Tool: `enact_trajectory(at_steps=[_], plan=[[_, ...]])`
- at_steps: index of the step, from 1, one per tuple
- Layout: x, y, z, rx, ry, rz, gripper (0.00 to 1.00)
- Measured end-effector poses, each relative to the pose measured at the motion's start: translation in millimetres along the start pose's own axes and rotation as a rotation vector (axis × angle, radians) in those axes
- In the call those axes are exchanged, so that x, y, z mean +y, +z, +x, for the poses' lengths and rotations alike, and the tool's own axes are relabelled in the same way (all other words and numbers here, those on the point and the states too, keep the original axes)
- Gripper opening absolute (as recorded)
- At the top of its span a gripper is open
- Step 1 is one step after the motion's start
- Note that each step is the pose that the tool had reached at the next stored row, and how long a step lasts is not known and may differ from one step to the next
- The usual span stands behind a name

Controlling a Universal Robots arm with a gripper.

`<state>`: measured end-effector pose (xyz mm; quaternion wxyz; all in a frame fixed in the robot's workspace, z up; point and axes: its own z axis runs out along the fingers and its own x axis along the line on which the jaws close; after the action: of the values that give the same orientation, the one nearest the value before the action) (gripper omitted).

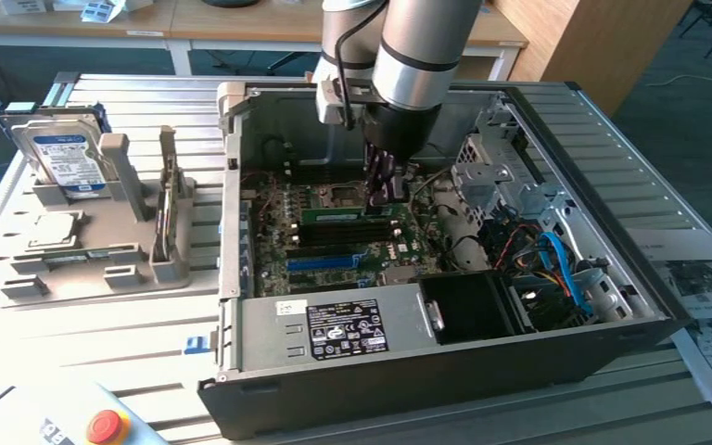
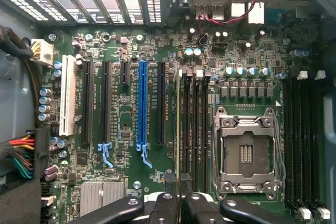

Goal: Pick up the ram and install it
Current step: 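Insert the ram into the slot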

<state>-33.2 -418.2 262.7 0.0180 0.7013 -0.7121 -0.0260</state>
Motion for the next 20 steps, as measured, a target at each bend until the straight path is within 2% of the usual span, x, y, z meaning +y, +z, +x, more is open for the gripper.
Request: enact_trajectory(at_steps=[10, 20], plan=[[-4.7, 0.5, -0.1, -0.0002, 0.0, 0.0, 0.12], [-5.5, 13.3, -0.2, 0.0001, 0.0, 0.0015, 0.12]])
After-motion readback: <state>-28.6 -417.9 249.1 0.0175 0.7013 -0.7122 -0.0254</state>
